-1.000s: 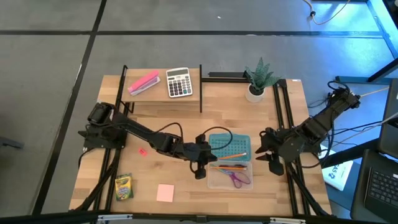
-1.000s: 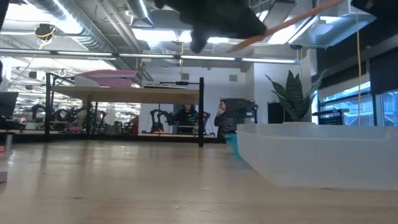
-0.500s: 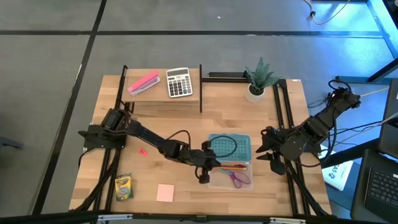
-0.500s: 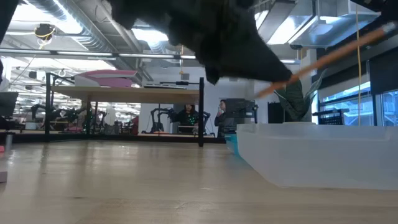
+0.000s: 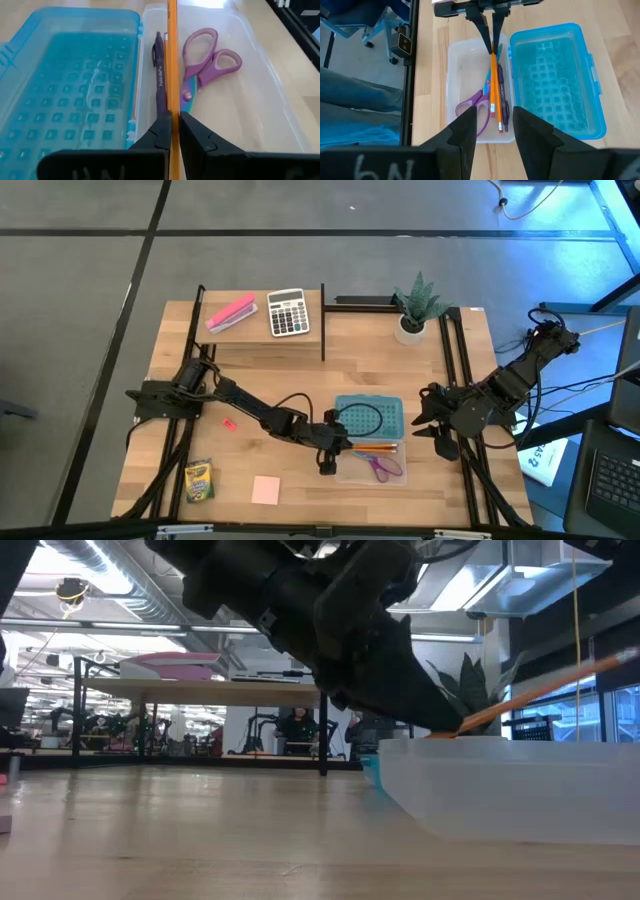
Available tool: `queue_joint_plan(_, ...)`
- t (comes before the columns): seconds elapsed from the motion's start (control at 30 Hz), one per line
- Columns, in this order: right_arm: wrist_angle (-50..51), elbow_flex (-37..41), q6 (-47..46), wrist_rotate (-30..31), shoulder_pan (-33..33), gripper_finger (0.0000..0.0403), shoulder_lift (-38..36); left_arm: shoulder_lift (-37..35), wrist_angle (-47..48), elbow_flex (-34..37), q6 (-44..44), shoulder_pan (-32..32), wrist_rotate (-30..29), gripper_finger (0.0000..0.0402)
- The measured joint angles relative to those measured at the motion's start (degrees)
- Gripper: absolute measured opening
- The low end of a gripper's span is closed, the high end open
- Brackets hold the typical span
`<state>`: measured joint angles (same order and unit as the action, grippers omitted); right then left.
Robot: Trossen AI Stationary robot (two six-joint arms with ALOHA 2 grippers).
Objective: Pack school essentials
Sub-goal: Put the orange pencil into the blue supply box
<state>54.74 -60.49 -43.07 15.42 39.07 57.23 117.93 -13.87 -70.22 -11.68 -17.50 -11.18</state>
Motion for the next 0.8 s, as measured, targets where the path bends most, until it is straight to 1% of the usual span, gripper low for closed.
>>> queue_joint_plan(0.8, 0.0, 0.0, -0.2, 0.0, 0.0, 0.0129, 0.0, -0.1, 1.4, 0.0, 0.3, 0.0, -0.1, 0.0014)
